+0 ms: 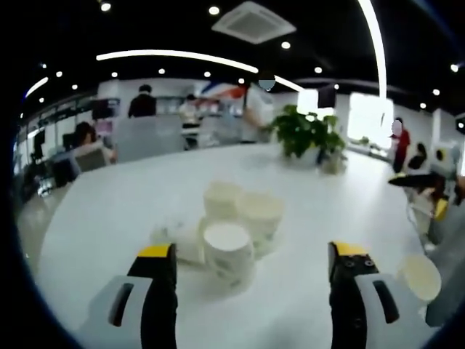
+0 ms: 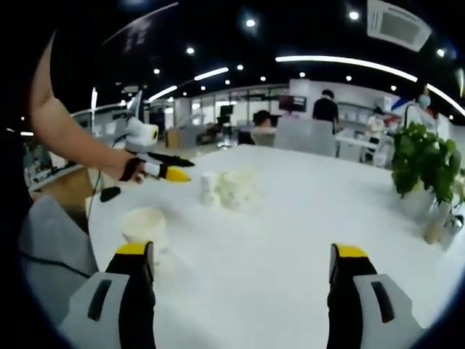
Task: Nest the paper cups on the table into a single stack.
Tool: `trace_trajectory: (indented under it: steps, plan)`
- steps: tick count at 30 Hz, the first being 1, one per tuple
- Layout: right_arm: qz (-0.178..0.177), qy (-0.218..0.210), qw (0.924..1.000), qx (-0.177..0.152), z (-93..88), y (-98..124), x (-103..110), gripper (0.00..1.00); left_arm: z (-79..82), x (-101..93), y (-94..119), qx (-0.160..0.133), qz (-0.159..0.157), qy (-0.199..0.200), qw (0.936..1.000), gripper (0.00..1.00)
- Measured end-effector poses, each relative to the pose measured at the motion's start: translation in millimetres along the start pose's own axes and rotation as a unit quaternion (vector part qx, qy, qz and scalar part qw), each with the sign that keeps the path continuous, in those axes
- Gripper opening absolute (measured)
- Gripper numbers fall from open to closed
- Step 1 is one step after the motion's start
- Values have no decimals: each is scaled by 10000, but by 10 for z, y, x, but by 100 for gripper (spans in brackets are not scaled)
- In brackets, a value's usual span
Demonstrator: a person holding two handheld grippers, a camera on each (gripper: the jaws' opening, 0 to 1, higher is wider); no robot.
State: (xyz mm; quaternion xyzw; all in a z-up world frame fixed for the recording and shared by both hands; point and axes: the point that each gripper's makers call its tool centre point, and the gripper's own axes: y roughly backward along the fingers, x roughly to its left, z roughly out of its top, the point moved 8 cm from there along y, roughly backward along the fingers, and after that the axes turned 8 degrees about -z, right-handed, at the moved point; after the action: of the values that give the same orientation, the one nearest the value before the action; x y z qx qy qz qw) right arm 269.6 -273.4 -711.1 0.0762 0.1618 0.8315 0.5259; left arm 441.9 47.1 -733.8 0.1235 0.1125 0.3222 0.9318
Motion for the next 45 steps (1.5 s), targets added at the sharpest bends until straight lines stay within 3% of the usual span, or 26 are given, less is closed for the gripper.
trace_trajectory:
  steps: [2, 13, 17, 27, 34, 39, 45]
  plan:
    - [-12, 7, 10000, 32, -7, -4, -15, 99, -7, 48, -54, 8, 100, -212, 9997, 80]
    - [-34, -30, 9999, 117, -61, -8, -13, 98, -9, 102, -334, 100, -29, -301, 9995, 74]
    - [-20, -26, 9999, 147, -75, 4, 3, 98, -46, 130, -351, 189, 33, -510, 9985, 61]
    - [-36, -62, 9998, 196, -142, 32, 15, 97, -155, 94, -386, 324, -56, -455, 9984, 49]
    - [-34, -84, 9998, 201, -137, 37, 35, 97, -246, 101, -445, 518, -119, -434, 9976, 51]
    - [-36, -79, 9997, 217, -133, 53, 54, 97, -331, 105, -485, 658, -103, -200, 9976, 49]
    - [-39, -88, 9997, 215, -135, 66, 62, 97, -363, 104, -505, 766, 51, -361, 9964, 39]
